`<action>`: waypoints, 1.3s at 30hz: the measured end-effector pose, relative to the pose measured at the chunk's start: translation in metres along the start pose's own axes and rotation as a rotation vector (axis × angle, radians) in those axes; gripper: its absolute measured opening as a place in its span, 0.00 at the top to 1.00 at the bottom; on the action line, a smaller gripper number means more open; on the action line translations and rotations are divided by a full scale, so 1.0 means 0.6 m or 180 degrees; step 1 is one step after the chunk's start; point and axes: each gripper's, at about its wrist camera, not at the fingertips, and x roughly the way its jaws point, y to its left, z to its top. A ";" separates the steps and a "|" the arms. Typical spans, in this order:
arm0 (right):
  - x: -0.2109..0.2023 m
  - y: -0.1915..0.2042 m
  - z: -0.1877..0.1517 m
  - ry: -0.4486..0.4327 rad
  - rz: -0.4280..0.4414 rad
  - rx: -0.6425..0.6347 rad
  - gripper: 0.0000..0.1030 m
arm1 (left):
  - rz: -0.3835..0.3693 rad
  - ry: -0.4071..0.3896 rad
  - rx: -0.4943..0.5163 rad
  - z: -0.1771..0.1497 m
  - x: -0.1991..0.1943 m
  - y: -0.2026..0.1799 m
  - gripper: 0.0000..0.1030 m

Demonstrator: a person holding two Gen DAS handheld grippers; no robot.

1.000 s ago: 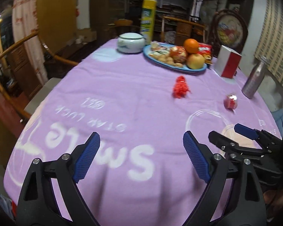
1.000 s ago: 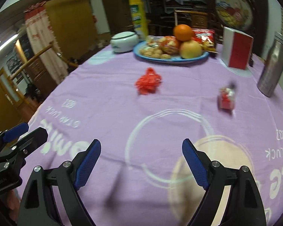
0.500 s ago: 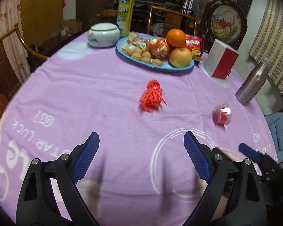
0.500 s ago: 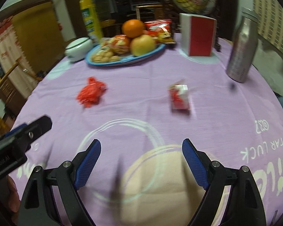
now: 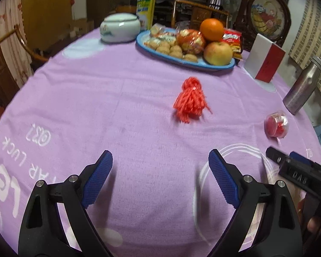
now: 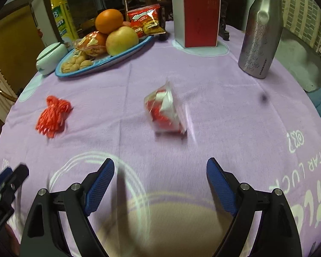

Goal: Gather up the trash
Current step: 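Lower the right tool onto the clear plastic cup and grasp it, then grasp the red yarn tassel with the left tool while the right tool holds the cup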

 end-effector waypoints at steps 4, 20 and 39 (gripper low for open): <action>0.011 0.007 0.018 -0.0070 -0.0088 -0.0096 0.16 | -0.0042 0.0098 -0.0083 0.001 0.009 0.008 0.14; 0.035 -0.009 0.064 -0.0234 -0.0193 0.0062 0.67 | -0.0126 0.0158 -0.0118 0.004 0.006 0.010 0.14; -0.020 -0.025 -0.022 -0.0175 0.0592 0.0414 0.67 | -0.0107 0.0186 -0.0299 0.010 -0.007 0.006 0.14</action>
